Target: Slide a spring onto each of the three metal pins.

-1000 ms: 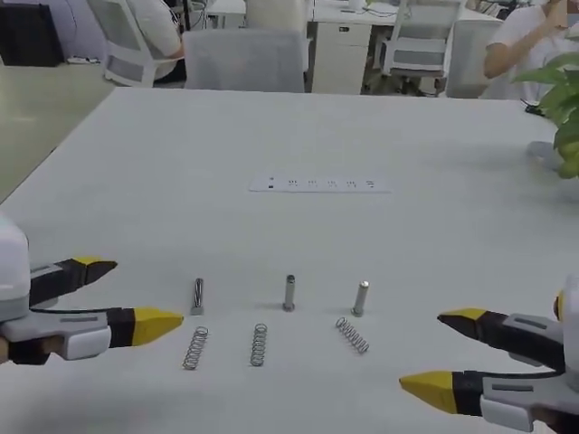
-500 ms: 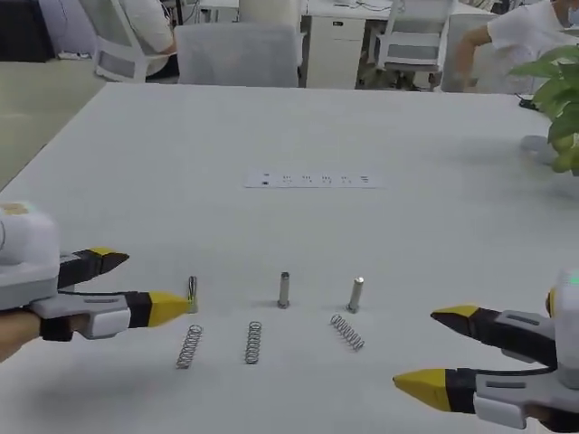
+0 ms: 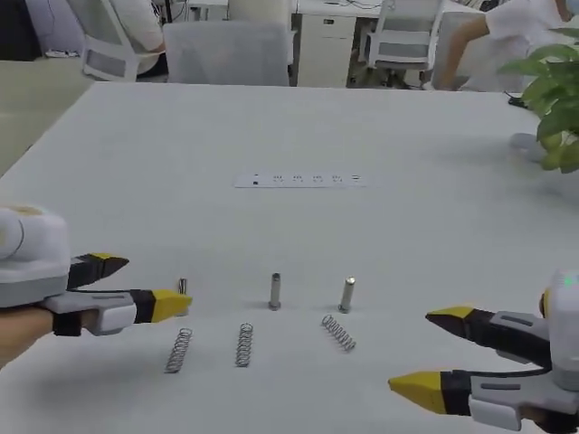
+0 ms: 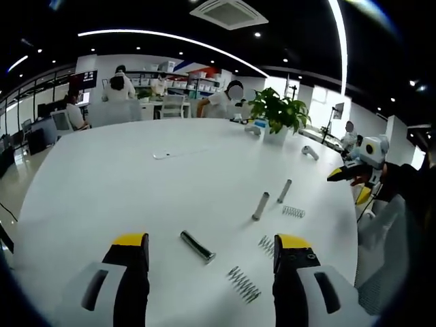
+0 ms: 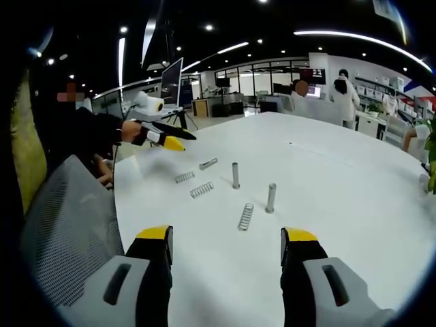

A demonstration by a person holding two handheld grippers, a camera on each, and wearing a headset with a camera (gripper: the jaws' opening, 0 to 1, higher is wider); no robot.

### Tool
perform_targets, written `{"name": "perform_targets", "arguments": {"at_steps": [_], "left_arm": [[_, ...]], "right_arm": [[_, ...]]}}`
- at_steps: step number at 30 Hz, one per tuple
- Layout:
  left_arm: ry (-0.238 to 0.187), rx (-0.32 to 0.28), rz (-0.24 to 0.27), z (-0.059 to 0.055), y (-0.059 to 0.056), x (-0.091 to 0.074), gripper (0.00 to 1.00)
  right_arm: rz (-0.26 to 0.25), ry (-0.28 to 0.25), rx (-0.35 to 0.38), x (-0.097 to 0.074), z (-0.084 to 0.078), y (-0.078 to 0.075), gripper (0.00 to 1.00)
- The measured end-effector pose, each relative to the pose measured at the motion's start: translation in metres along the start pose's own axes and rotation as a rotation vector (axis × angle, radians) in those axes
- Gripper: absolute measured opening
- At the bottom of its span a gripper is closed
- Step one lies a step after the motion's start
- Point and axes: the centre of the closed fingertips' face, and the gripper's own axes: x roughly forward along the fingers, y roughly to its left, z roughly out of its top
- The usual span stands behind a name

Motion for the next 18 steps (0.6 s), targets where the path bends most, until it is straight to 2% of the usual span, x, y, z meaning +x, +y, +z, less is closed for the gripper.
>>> {"name": "perform_targets", "arguments": {"at_steps": [11,18], "left_arm": [[0.028,-0.007,0.020,0.000,0.007,0.014,0.68],[0.056,-0.015,0.038,-0.005,0.012,0.021,0.66]], "right_arm": [[0.001,0.002,0.003,0.000,-0.002,0.000,0.62],[0.004,0.003,0.008,0.001,-0.003,0.000,0.62]]}}
